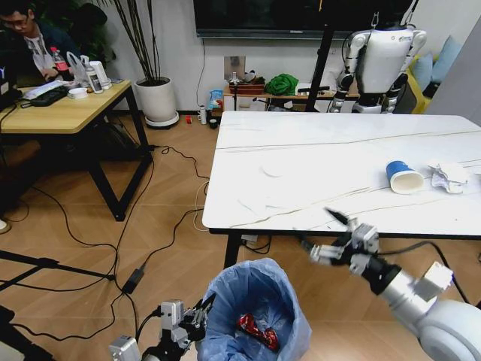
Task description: Pick up the trash bin and place the trash from the table into it.
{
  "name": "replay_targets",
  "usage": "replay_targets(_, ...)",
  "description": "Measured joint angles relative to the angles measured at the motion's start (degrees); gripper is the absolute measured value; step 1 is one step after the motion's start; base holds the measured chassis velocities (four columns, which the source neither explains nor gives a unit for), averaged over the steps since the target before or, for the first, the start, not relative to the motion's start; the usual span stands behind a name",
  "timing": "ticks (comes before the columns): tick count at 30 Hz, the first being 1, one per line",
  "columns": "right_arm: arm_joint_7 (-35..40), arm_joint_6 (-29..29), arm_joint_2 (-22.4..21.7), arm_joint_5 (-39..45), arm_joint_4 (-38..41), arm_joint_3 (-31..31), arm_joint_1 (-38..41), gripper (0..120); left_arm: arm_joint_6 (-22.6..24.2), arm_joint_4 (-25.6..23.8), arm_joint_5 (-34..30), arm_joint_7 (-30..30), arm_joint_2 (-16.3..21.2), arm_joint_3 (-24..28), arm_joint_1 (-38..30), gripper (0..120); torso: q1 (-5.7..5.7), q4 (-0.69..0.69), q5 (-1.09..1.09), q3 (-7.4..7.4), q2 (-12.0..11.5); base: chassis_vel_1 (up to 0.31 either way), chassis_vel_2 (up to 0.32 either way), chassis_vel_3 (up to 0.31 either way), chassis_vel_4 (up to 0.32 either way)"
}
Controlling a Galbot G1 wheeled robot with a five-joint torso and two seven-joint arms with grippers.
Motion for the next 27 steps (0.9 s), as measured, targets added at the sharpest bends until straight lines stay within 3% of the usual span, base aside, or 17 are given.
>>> replay_targets(2,2.56,-4.08,-0.12,2.08,0.01,-4.35,5.93,100,-0.04,-0.31,0.09,0.04,0.02,-0.24,0.37,0,0.0,0.0,0.01,0.0,0.0,0.0,0.0,0.0,0.0)
replay_targets(10,4.68,-9.4,-0.83,5.92,-2.33,-13.52,18.39,100,-0.12,-0.62,0.68,0.12,-0.73,-0.71,1.05,0,0.0,0.02,0.01,0.0,0.0,0.0,0.0,0.0,0.0)
replay_targets(14,6.11,-12.75,-1.4,9.17,-4.25,-22.04,29.01,100,-0.2,-0.64,1.11,0.38,-1.36,-1.39,1.41,0,0.0,0.02,0.0,0.0,0.0,0.0,0.0,0.0,0.0)
replay_targets(27,9.37,-18.59,1.74,10.13,-10.79,-32.93,41.2,100,-0.29,-0.6,2.06,0.61,-3.15,-1.94,1.84,0,0.0,0.01,0.0,0.0,0.0,0.0,0.0,0.0,0.0)
